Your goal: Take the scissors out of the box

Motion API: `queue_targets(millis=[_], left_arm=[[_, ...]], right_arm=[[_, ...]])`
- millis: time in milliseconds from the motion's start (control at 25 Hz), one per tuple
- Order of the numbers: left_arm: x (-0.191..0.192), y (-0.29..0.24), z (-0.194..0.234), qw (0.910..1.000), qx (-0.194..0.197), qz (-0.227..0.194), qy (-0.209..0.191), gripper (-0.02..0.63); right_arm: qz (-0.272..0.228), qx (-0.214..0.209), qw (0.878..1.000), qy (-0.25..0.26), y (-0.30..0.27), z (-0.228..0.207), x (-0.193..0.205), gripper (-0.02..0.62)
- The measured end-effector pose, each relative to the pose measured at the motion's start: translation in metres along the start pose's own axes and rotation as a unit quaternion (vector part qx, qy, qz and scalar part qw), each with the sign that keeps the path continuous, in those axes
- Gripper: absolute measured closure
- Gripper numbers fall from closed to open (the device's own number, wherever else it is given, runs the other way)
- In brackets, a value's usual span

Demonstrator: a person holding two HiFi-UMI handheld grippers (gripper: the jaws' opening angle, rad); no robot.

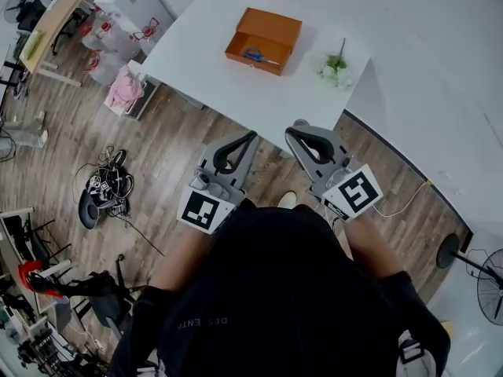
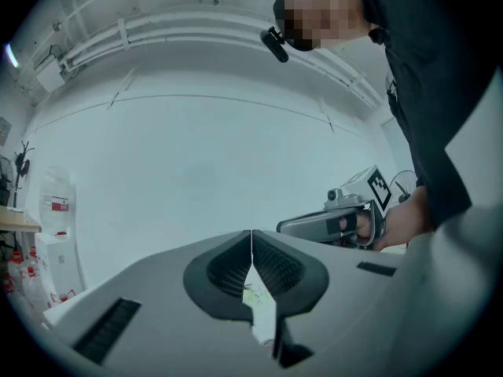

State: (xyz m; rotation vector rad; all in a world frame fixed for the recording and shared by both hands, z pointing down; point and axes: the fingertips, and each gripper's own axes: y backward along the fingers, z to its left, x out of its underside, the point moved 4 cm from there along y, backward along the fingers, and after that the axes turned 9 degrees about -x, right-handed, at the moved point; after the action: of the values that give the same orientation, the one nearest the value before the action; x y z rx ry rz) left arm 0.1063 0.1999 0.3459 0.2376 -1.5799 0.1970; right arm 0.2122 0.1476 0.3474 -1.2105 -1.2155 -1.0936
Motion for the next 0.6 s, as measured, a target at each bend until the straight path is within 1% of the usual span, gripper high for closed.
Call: queue_targets(millis=[400,600], left_arm=[[0.006,-0.022,0.096,0.999,0.042,0.001,0.018,0.586],[0.004,-0.027,0.133,0.9975,0.069,-0.002,0.017,0.586]], right_arm=[[0.022,0.038,0.999,-0.008,-0.087,-0.028,-0.003,0.589],[0.033,0.061,0.998,-0.007,-0.122,-0.036,-0.007,0.589]])
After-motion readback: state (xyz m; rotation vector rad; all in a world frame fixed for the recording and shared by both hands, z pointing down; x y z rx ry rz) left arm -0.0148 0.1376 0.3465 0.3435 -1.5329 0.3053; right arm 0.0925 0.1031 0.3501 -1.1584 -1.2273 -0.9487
